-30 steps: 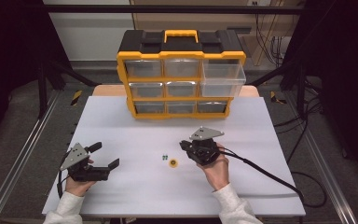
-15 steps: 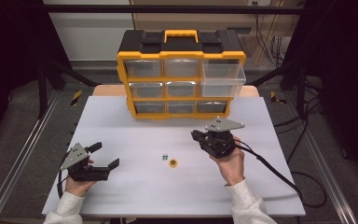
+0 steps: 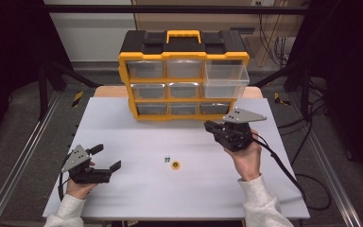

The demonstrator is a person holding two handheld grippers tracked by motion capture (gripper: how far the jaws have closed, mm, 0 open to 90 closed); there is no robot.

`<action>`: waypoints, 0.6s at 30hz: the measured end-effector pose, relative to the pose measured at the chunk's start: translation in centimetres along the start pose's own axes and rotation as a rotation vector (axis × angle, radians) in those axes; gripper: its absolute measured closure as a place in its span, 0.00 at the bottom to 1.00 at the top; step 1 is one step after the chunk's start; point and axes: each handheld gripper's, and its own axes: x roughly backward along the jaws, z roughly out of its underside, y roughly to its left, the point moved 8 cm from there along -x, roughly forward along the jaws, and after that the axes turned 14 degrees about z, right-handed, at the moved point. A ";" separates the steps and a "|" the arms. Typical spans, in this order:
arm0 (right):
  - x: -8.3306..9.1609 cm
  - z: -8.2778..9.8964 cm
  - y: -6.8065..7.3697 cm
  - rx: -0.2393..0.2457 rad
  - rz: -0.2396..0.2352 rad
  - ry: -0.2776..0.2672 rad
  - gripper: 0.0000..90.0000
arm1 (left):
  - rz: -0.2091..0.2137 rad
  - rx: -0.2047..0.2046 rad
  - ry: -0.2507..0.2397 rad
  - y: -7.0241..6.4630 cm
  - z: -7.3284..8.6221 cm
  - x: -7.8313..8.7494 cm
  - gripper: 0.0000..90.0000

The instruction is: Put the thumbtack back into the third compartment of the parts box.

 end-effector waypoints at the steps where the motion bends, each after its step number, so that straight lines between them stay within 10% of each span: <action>1: 0.1 -0.3 -0.2 0.002 0.004 -0.006 0.95 | 0.000 0.001 0.000 0.0 0.0 0.0 0.03; 18: 1.6 -4.3 -1.7 -0.006 0.028 -0.075 0.95 | 0.000 0.001 -0.001 0.0 0.0 0.0 0.03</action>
